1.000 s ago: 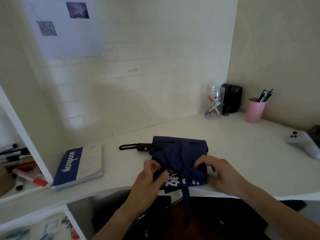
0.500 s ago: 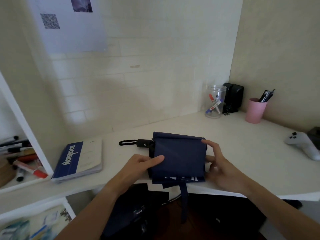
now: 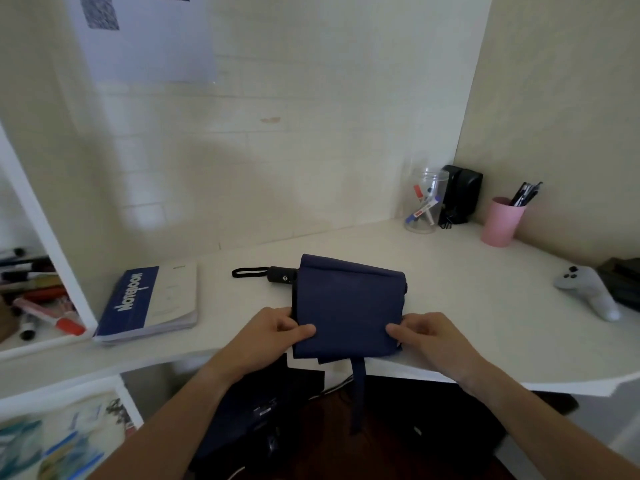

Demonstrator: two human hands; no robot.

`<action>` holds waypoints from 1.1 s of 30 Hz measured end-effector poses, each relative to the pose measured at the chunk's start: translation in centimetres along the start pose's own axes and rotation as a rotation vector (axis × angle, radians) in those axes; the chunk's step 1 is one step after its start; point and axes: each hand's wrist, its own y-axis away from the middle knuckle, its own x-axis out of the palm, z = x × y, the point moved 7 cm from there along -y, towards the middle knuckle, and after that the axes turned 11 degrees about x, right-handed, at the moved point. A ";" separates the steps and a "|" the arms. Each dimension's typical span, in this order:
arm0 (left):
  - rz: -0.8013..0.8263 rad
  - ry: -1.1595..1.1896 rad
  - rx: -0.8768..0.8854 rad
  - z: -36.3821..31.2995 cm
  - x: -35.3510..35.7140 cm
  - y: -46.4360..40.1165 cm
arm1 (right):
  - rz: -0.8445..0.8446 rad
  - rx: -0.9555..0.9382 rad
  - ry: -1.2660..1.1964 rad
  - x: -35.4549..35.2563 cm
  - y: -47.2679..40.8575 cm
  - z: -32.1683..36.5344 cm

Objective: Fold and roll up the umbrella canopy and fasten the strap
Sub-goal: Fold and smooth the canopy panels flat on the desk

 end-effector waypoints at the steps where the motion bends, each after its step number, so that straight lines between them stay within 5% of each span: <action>1: 0.020 -0.046 0.017 0.1 0.0 0.0 | 0.012 -0.008 -0.006 0.0 0.1 -0.1; 5: 0.012 -0.263 0.117 0.3 0.1 -0.1 | 0.006 -0.033 0.094 -0.4 0.3 -0.3; 11: -0.260 -0.455 0.301 -1.1 0.7 1.3 | -0.023 -0.057 0.179 -0.1 0.8 -0.2; 16: 0.122 -0.700 0.446 -4.3 2.6 -0.5 | -0.030 -0.072 0.178 -0.1 0.8 0.2; 25: 0.258 -1.041 0.316 -1.8 5.8 -1.2 | -0.006 -0.050 0.171 -0.6 0.8 -0.4; 29: 0.271 -1.044 0.304 -1.1 6.1 -1.0 | -0.573 -0.361 0.416 -2.3 2.5 4.1; 30: 0.271 -1.045 0.313 -1.2 6.2 -1.1 | -0.572 -0.475 0.498 -1.2 2.8 5.4; 33: 0.268 -1.047 0.329 -1.0 6.0 -0.9 | -0.159 -0.489 0.835 4.4 1.2 4.4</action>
